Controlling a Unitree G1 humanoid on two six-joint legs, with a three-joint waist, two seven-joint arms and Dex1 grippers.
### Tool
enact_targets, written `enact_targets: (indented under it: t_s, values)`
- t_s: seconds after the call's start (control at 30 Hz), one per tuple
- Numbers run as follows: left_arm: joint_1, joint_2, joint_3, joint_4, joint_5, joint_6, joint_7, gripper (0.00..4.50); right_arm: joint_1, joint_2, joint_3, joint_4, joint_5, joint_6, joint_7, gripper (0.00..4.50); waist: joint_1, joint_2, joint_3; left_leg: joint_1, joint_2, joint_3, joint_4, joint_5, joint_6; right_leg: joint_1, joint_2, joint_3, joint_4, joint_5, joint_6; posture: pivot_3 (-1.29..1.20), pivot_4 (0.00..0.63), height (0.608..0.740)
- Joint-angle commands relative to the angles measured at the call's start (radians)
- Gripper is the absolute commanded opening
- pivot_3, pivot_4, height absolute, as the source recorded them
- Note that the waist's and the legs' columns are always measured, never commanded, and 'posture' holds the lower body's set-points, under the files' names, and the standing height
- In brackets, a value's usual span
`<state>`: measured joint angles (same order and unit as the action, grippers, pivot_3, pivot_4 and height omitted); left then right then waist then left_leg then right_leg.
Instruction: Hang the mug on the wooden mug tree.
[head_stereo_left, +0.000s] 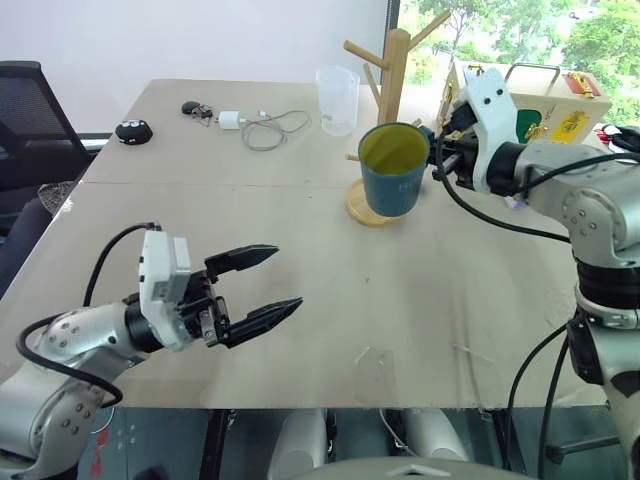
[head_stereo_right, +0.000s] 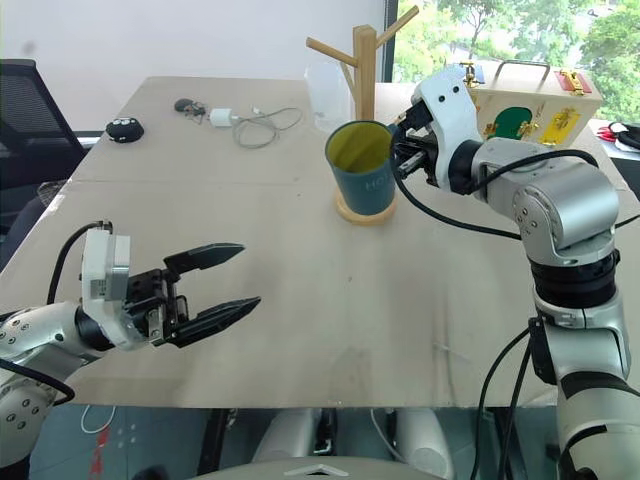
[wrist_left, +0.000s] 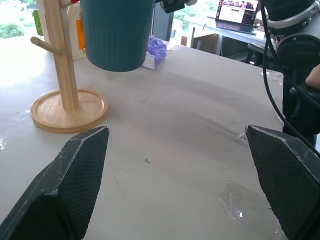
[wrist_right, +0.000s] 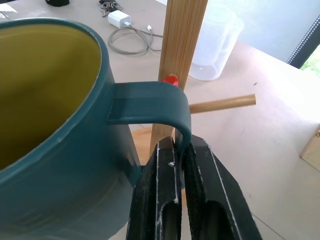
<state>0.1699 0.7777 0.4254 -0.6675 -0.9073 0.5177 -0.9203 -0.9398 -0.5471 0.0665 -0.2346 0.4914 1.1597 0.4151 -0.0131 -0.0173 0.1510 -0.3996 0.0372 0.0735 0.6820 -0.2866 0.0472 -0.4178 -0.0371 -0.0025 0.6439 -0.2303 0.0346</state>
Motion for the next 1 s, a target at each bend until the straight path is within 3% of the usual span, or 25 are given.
enact_targets:
  t_s: [0.03, 0.47, 0.67, 1.0]
  values:
    - [0.012, 0.006, 0.039, -0.042, -0.028, 0.0, 0.025, 4.5, -0.052, 0.011, -0.002, 0.019, -0.022, -0.042, 0.017, 0.05, 0.0, 0.0, 0.0, 0.0, 0.0, 0.0, 0.0, 0.0, 0.0, 0.0, 0.0, 0.0, 0.0, 0.0, 0.0, 0.0, 0.15, 0.74]
    - [0.021, 0.006, 0.066, -0.062, -0.066, 0.004, 0.094, 4.5, -0.107, 0.075, 0.097, 0.205, -0.134, -0.16, 0.079, 0.05, -0.001, 0.0, 0.0, 0.0, 0.0, 0.001, 0.0, 0.0, 0.0, -0.001, 0.001, 0.0, 0.0, 0.0, 0.0, 0.0, 0.15, 0.74]
    - [0.023, 0.0, 0.101, -0.06, -0.108, -0.001, 0.121, 4.5, -0.047, 0.017, 0.069, 0.113, -0.127, -0.156, 0.142, 2.63, 0.0, 0.0, 0.0, -0.001, 0.0, 0.001, 0.0, 0.0, 0.0, -0.001, 0.0, 0.0, 0.0, 0.0, 0.0, 0.0, 0.15, 0.74]
    - [0.037, -0.032, 0.118, -0.02, -0.114, -0.025, 0.116, 4.5, 0.263, -0.159, -0.144, -0.183, 0.003, -0.23, 0.285, 2.63, 0.0, 0.001, 0.0, 0.0, 0.0, 0.001, -0.001, 0.0, 0.0, -0.001, -0.002, 0.0, -0.001, 0.0, 0.0, 0.0, 0.15, 0.74]
